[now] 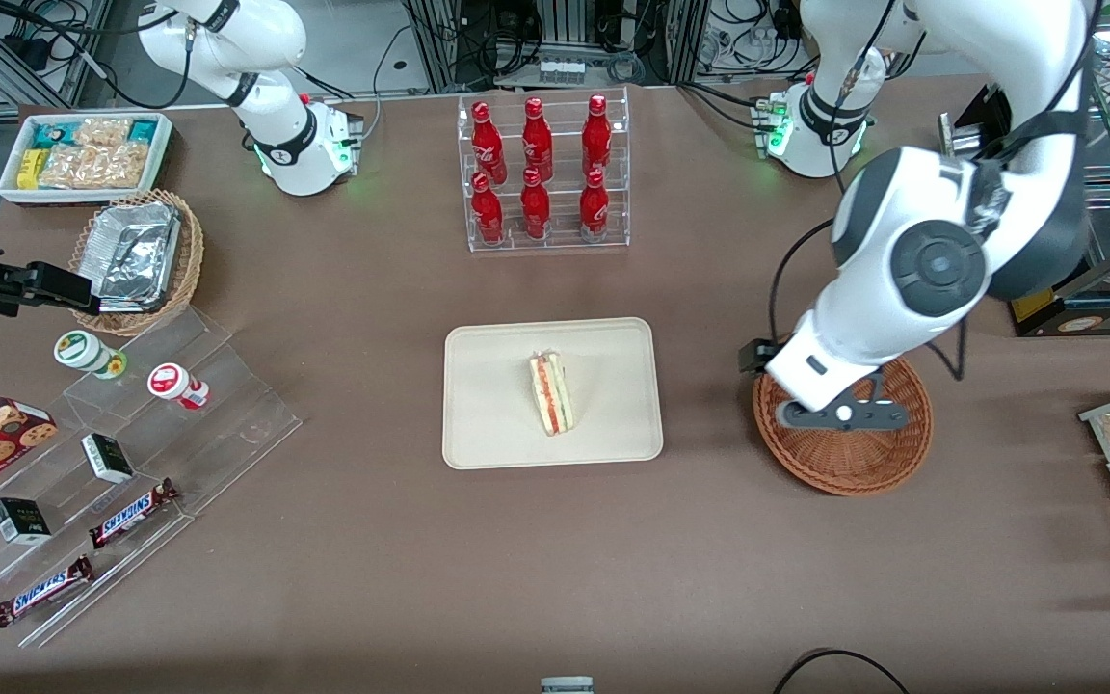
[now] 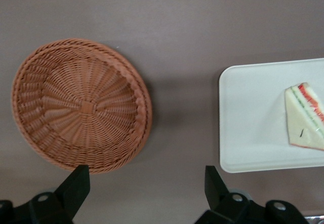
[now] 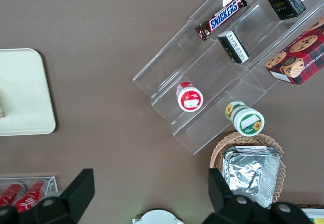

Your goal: Place sandwich from basket to tray

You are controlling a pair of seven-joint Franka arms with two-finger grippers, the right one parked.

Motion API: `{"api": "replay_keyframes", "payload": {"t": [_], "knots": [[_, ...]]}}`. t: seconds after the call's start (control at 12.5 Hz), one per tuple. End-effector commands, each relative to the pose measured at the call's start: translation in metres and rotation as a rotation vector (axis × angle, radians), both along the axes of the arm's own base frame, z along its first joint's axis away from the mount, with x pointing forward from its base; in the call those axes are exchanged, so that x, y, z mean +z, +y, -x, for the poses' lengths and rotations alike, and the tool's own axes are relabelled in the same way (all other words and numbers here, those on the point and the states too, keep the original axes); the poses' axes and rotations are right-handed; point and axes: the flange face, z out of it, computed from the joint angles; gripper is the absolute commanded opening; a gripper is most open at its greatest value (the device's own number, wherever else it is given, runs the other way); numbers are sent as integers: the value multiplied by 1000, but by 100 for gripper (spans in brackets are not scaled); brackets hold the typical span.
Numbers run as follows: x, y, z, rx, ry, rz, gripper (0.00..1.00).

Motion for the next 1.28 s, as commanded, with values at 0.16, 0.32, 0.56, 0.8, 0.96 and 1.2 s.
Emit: {"api": "replay_keyframes", "payload": {"t": [0.16, 0.32, 0.56, 0.8, 0.96, 1.2], "knots": [[43, 77, 27, -28, 44, -17, 100], [60, 104, 31, -41, 67, -9, 100], [91, 134, 48, -34, 63, -4, 100], [111, 155, 63, -35, 93, -6, 100], [127, 156, 74, -33, 94, -11, 100], [135, 158, 78, -28, 82, -13, 100]]}}
